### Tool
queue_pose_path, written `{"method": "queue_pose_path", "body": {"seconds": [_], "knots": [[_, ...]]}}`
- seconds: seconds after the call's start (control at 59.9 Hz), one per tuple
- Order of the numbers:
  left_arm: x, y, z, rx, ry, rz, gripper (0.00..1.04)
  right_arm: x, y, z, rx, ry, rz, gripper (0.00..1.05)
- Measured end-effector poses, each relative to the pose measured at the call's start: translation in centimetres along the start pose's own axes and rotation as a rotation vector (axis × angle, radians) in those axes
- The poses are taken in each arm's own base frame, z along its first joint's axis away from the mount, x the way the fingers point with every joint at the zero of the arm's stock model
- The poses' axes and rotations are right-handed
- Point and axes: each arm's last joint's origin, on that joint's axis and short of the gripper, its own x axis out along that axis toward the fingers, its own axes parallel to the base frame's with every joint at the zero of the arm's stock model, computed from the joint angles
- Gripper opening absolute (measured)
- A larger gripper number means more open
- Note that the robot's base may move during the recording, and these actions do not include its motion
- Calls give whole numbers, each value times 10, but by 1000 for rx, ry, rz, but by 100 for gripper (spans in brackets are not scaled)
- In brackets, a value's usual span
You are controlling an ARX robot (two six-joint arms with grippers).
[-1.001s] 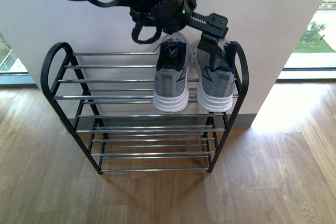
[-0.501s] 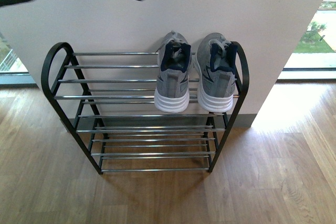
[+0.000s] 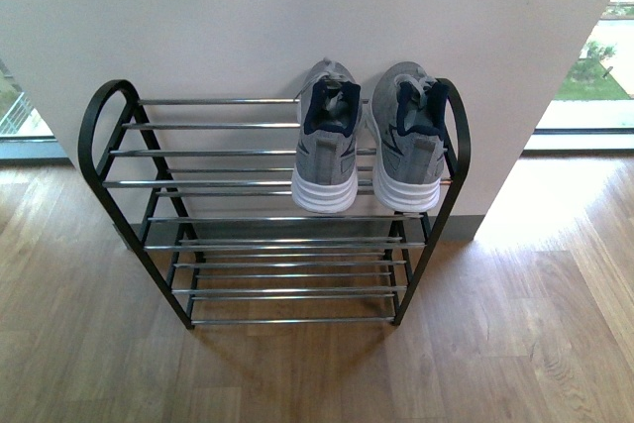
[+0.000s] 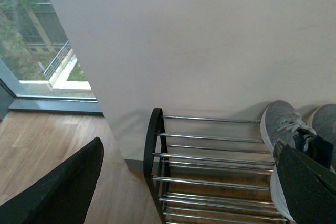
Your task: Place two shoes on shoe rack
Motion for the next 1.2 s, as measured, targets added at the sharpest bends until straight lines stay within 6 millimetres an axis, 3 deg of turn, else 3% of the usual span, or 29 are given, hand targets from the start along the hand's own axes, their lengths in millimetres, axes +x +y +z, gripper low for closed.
{"method": "queue_pose_path", "body": {"seconds": [0.184,0.567,1.018,1.201], "knots": [[-13,21,-24,-27,-219,-78,65,0,0,0,0,0,-1,95],[-45,56,-64,-19,-232,-74,2,0,0,0,0,0,0,95],[-71,82,-91,-18,-227,-60,1,0,0,0,0,0,0,95],[-80,83,-97,-17,-230,-64,1,0,0,0,0,0,0,95]]}}
